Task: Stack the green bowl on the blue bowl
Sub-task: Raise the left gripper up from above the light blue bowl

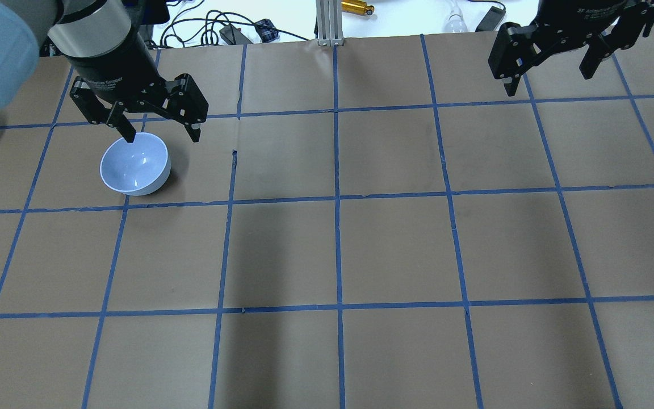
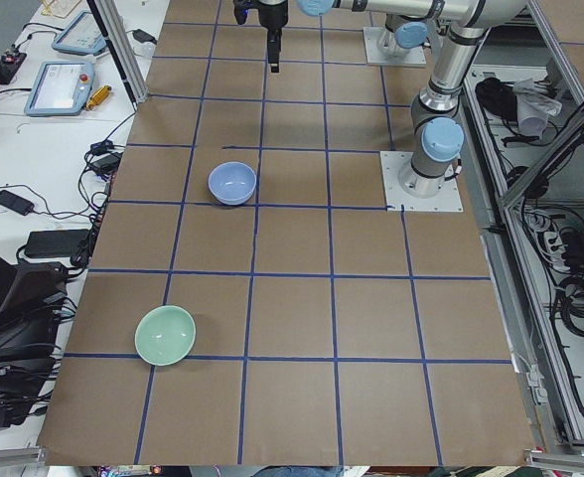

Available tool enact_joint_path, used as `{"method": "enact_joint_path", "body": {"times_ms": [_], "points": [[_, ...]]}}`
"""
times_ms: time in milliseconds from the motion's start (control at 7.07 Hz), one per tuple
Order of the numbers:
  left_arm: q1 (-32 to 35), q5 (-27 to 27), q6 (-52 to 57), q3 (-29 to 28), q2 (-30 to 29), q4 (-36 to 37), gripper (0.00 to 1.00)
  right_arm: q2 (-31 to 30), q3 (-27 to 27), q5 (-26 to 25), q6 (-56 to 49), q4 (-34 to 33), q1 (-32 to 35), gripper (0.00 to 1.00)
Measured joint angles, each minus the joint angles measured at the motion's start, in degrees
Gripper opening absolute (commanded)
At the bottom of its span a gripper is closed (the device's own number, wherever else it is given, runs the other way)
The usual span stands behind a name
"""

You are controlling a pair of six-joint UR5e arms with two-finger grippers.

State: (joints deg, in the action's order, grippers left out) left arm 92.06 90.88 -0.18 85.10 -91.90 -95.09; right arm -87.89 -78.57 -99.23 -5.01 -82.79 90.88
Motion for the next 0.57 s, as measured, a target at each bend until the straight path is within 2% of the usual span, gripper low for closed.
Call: {"method": "enact_joint_path", "body": {"times_ms": [566], "points": [[-0.2,0.0,0.6,-0.1,0.3,-0.2,1.0,0.0,0.0,0.0,0.0,0.0,0.0,1.0]]}}
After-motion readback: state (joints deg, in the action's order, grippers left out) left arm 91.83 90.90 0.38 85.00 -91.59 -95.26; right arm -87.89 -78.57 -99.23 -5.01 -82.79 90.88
